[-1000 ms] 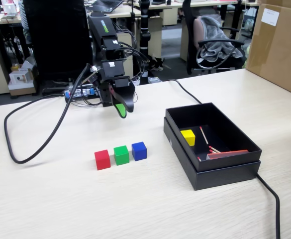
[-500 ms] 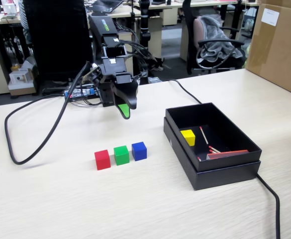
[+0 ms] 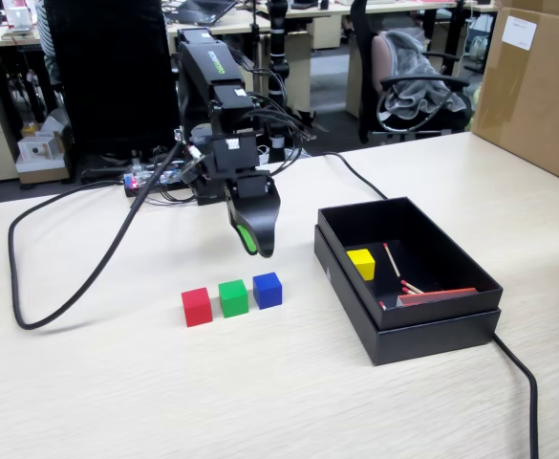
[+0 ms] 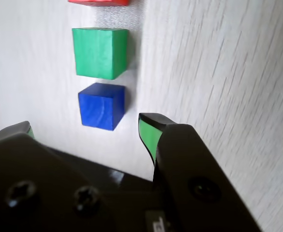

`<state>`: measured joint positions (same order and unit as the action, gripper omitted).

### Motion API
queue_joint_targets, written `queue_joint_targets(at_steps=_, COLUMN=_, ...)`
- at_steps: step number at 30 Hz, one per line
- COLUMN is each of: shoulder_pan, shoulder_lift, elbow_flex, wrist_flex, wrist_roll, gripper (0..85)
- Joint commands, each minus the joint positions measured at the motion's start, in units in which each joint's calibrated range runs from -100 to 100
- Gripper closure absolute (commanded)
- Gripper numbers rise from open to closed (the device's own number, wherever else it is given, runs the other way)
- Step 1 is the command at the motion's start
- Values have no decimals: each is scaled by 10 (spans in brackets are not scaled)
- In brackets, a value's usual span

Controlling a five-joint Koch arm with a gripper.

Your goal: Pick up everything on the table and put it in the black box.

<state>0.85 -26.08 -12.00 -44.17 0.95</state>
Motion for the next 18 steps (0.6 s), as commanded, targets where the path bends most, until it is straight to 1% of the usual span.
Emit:
queue_joint_targets(at_steps=1, shoulder_pan=0, shoulder_lift=37, elbow_flex=62, wrist_flex=-10, wrist_roll=1, gripper=414)
queue_joint_targets(at_steps=9, shoulder_pan=0, shoulder_lift=143, elbow_flex=117, wrist_flex=-23, wrist_roll=7, gripper=412)
queue_joint_targets(at_steps=18, shoulder_pan=3, shoulder_lift=199, elbow_flex=149, wrist_flex=-24, wrist_roll=10, gripper=419)
